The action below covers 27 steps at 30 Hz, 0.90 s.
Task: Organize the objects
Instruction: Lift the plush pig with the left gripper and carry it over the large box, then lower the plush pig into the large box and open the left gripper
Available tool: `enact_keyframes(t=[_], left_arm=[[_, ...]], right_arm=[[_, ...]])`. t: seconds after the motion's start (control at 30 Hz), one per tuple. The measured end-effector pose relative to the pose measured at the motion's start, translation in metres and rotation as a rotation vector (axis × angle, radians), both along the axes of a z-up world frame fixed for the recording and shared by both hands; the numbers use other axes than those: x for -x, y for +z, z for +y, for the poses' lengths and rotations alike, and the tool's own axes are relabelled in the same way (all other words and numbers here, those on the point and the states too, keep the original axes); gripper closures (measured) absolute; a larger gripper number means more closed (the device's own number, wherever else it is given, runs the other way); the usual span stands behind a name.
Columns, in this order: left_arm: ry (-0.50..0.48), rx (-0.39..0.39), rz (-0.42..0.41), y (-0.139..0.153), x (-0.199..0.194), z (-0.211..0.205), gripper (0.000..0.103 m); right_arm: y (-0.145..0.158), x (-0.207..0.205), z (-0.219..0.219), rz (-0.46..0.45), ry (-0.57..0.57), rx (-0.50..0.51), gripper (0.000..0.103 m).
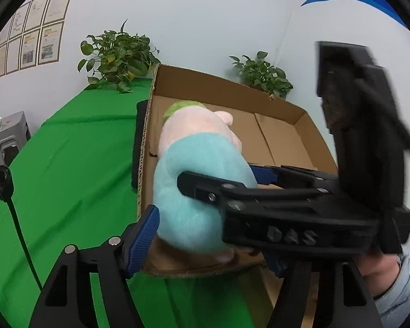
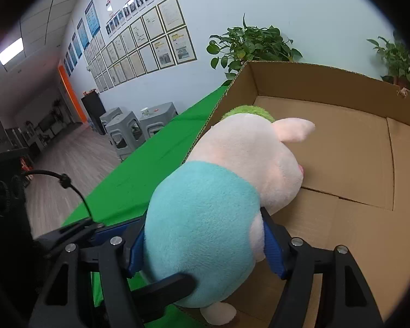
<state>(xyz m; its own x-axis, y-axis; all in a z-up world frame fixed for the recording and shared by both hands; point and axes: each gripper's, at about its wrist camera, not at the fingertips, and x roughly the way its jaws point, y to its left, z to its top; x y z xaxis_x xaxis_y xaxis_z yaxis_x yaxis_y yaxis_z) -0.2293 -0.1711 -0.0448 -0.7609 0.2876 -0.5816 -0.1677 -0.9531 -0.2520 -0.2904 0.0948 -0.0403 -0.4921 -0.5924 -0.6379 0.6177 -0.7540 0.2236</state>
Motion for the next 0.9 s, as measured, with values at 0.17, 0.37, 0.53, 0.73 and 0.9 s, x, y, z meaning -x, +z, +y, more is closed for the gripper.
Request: enact_keyframes(t=[0.17, 0.37, 0.53, 0.73, 0.9], left_arm=[[0.011, -0.002, 0.026, -0.004, -0.022, -0.014, 0.037], [0.022, -0.035, 0.043, 0.001, -0.026, -0.032, 0.037], [-0.001, -0.06, 0.018, 0.001, -0.038, -0.03, 0.037], [-0.042, -0.11, -0.025, -0.008, -0.039, -0.025, 0.035], [-0.061, 0.005, -0.011, -0.009, -0.044, -0.006, 0.035]], right_arm=[[-0.008, 0.004, -0.005, -0.04, 0.012, 0.011, 0.023], [0.001, 0.001, 0.012, -0.072, 0.055, 0.132, 0.016], [0.002, 0.01, 0.021, -0.112, 0.011, 0.125, 0.017], [-0.015, 0.02, 0.016, -0.229, 0.023, 0.15, 0.018], [-0.017, 0.013, 0.014, -0.188, 0.04, 0.105, 0.029]])
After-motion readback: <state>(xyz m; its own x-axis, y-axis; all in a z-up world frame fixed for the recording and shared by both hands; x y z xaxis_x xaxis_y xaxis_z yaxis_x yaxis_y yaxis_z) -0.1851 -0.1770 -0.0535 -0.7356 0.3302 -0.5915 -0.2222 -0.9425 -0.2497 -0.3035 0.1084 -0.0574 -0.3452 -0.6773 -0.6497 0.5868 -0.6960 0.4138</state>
